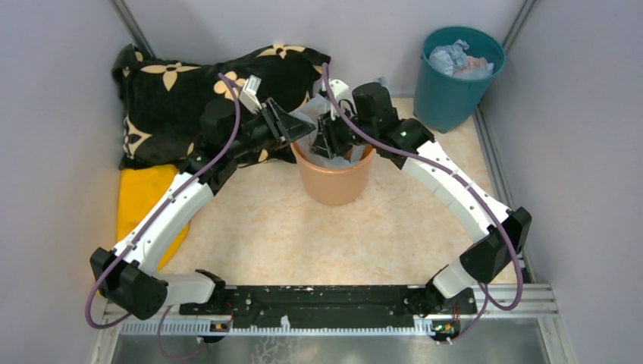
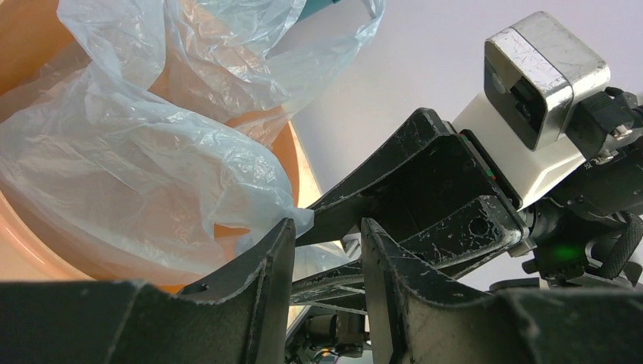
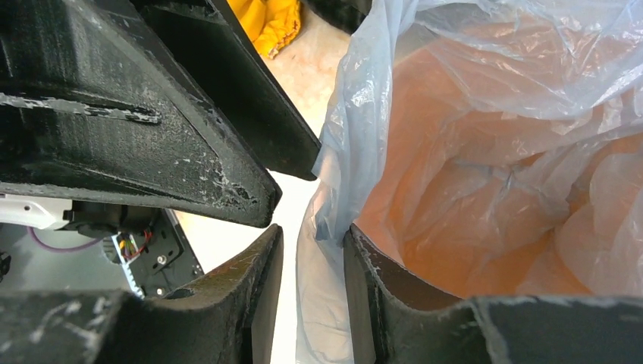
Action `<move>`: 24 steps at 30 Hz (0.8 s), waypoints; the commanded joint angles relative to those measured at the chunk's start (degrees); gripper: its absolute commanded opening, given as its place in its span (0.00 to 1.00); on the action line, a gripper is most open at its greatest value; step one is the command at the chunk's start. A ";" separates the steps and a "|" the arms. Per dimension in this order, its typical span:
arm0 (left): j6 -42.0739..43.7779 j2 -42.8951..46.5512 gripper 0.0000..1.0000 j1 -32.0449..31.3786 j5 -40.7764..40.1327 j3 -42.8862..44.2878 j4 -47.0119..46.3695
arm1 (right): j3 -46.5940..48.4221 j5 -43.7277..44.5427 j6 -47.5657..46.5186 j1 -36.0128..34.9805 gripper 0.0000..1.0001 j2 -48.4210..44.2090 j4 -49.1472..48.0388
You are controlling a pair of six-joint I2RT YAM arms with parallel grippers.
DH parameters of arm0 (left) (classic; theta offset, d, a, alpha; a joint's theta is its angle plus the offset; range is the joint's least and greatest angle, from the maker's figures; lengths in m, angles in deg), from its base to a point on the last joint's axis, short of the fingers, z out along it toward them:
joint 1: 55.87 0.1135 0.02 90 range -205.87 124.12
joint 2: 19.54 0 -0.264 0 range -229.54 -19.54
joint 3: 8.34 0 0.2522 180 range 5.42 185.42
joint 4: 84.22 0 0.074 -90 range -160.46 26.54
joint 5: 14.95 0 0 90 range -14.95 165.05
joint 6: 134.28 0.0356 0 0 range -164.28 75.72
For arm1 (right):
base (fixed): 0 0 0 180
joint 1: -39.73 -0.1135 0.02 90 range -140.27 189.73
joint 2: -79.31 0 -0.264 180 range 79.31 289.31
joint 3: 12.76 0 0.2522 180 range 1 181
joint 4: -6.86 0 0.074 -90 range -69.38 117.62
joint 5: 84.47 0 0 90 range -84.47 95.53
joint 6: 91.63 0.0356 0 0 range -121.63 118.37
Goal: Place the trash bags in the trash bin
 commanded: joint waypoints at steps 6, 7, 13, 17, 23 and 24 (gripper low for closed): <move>1.84 -0.37 0.45 -0.01 1.54 -0.49 1.44 | -0.48 -1.52 0.73 -0.83 0.34 -3.76 -6.07; 2.17 -0.21 0.45 -0.02 1.63 -0.68 1.79 | -0.12 -1.51 0.73 -0.79 0.33 -3.73 -6.01; 3.50 0.76 0.46 0.00 1.42 -1.52 3.12 | 1.34 -0.79 0.81 -0.83 0.33 -4.22 -6.52; 3.65 0.25 0.46 -0.07 1.16 -0.91 3.44 | 2.52 -1.68 0.73 -0.82 0.33 -4.16 -6.19; 3.64 -0.97 0.46 -0.01 0.64 0.12 3.03 | 3.12 -3.76 1.09 -0.81 0.34 -4.71 -6.91; 3.65 -1.27 0.46 -0.06 0.72 0.29 2.96 | 3.33 -4.47 1.41 -0.81 0.34 -4.71 -7.12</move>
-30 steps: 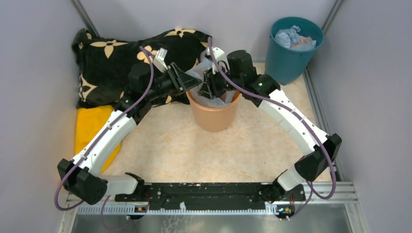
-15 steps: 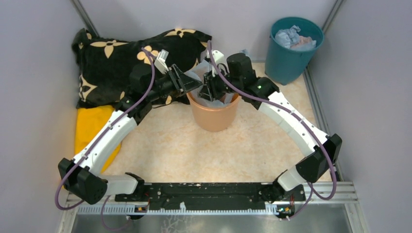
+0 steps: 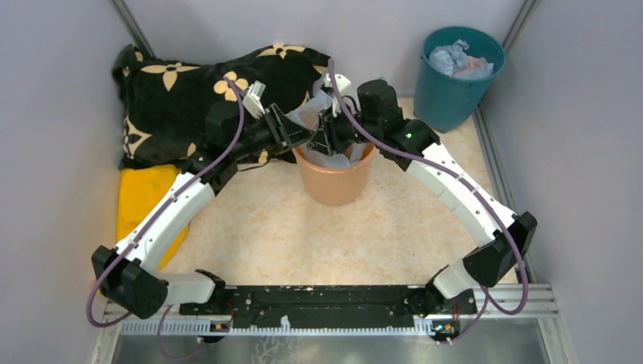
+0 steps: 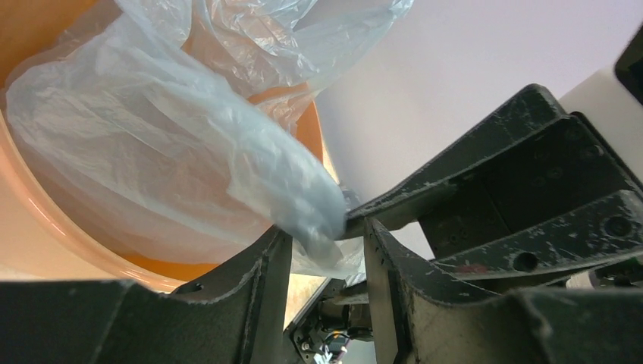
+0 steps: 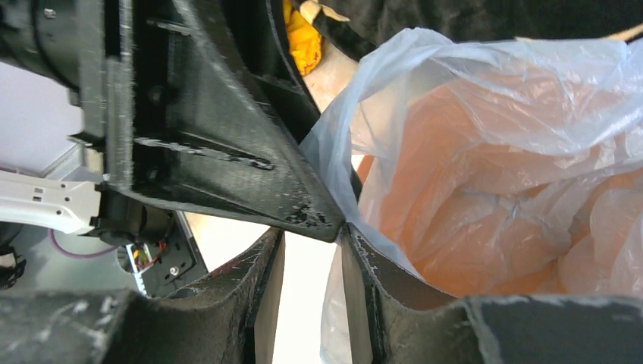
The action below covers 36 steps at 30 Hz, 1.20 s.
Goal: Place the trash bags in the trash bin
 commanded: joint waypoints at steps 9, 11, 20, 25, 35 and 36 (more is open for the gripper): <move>1.48 -2.47 0.42 -0.01 -0.88 1.28 -0.21 | 5.54 -6.91 1.98 -1.14 0.33 -1.48 -3.57; 1.90 -2.67 0.30 -0.04 -1.37 1.37 0.23 | 5.52 -7.18 1.85 -1.22 0.32 -1.55 -3.16; 3.46 -2.06 0.00 0.03 -2.31 1.37 1.83 | 7.06 -5.89 1.13 -1.23 0.38 -3.99 0.14; 3.85 0.97 0.00 0.84 -2.29 0.46 2.75 | 9.21 6.96 1.35 -0.88 0.47 -7.05 3.03; 2.50 5.32 0.00 4.96 2.68 -0.71 1.70 | 16.50 39.70 2.15 7.00 0.49 -3.23 10.92; 2.52 5.61 0.00 5.43 2.98 -0.84 1.72 | 16.73 40.26 1.90 8.36 0.49 -2.49 11.07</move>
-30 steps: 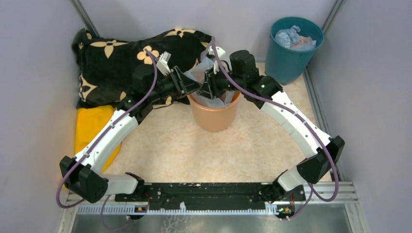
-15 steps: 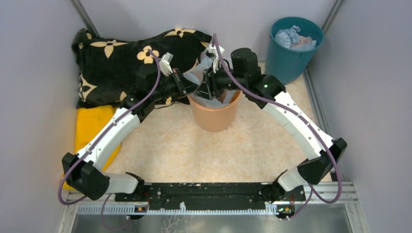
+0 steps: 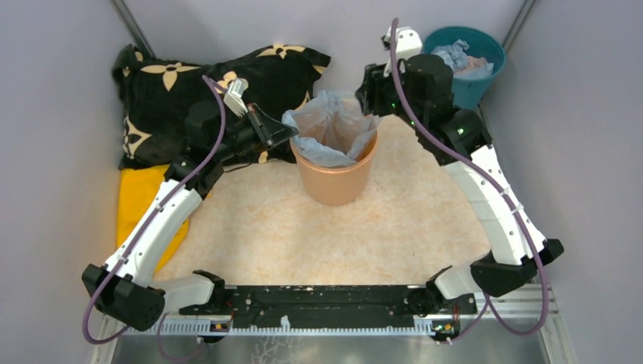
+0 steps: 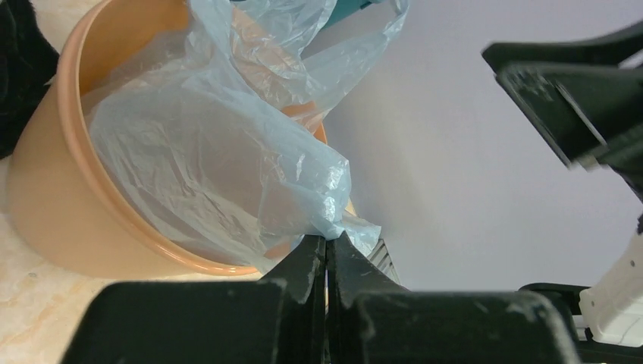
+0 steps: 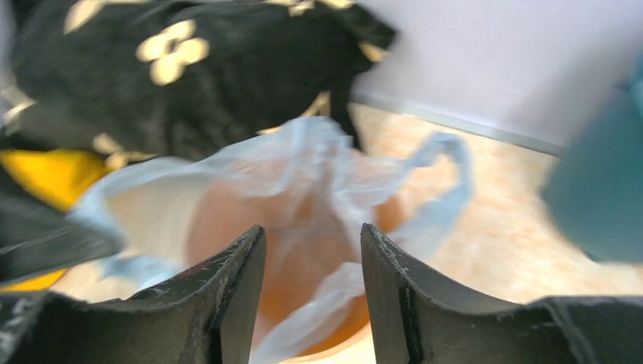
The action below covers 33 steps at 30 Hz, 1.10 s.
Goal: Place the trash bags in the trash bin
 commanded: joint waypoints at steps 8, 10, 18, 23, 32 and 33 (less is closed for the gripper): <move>0.24 4.07 0.00 4.70 5.48 -3.39 -0.28 | 4.80 7.08 0.21 11.97 0.57 7.75 2.09; 0.45 4.63 0.00 5.10 5.80 -3.95 0.00 | 5.30 6.41 0.19 13.12 0.58 8.72 1.80; 1.34 6.45 0.00 6.08 6.10 -5.82 0.89 | 6.10 -3.86 0.85 16.65 0.59 12.05 0.25; 2.06 7.34 0.00 6.82 5.84 -6.49 1.61 | -0.09 -9.94 1.94 16.75 0.57 9.79 -2.14; 3.74 9.64 0.00 7.66 4.34 -7.44 4.06 | -11.26 -14.63 3.49 16.72 0.28 3.58 -5.23; 3.90 10.01 0.00 7.68 4.18 -7.58 4.26 | -11.84 -14.16 3.45 16.76 0.18 3.07 -5.30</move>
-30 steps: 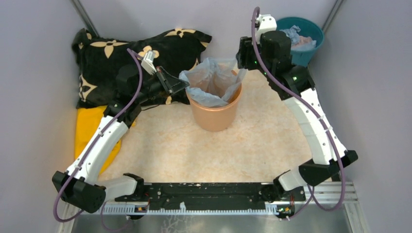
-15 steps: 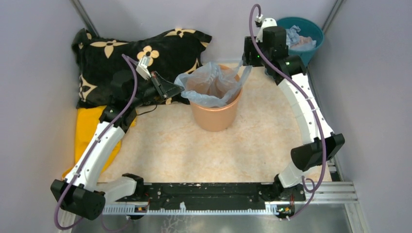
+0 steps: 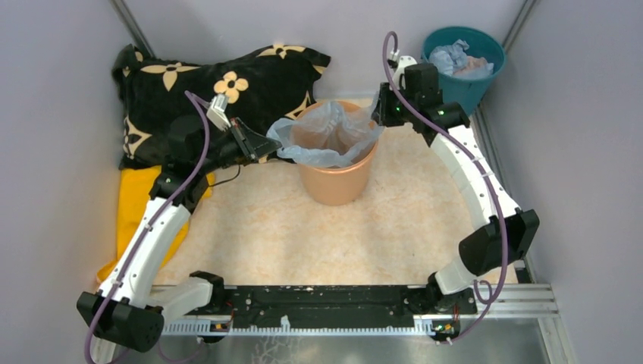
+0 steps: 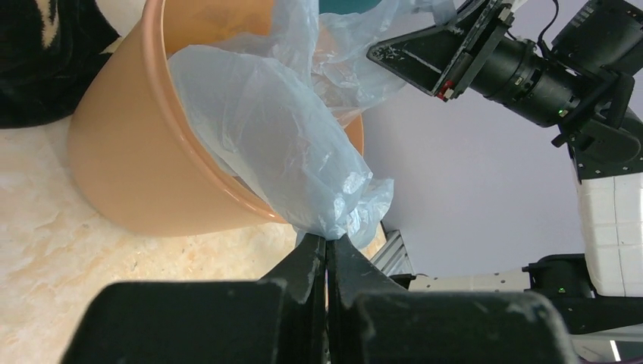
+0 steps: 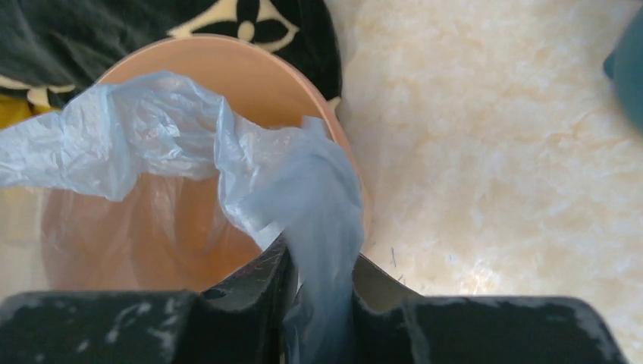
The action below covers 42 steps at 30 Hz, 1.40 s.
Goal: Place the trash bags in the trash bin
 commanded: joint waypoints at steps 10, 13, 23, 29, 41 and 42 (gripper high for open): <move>5.13 6.40 0.00 1.01 -5.79 -2.22 7.02 | 1.57 4.45 -0.55 0.22 0.00 -9.77 -0.85; 6.39 6.71 0.00 1.15 -7.18 -2.14 9.18 | 3.60 5.43 -0.55 0.20 0.00 -9.90 -0.31; 8.68 7.45 0.00 2.46 -12.31 -3.31 14.28 | -0.93 9.75 0.38 0.29 0.00 -12.16 -1.07; 9.14 8.14 0.00 3.69 -12.87 -4.89 14.45 | -6.02 14.26 1.55 0.51 0.00 -16.40 -0.45; 9.57 7.48 0.00 4.45 -12.42 -6.83 13.67 | -18.02 18.34 4.68 2.31 0.00 -23.51 -1.56; 9.57 7.67 0.00 4.45 -12.44 -7.06 13.72 | -18.58 18.58 5.14 2.66 0.00 -23.63 -1.60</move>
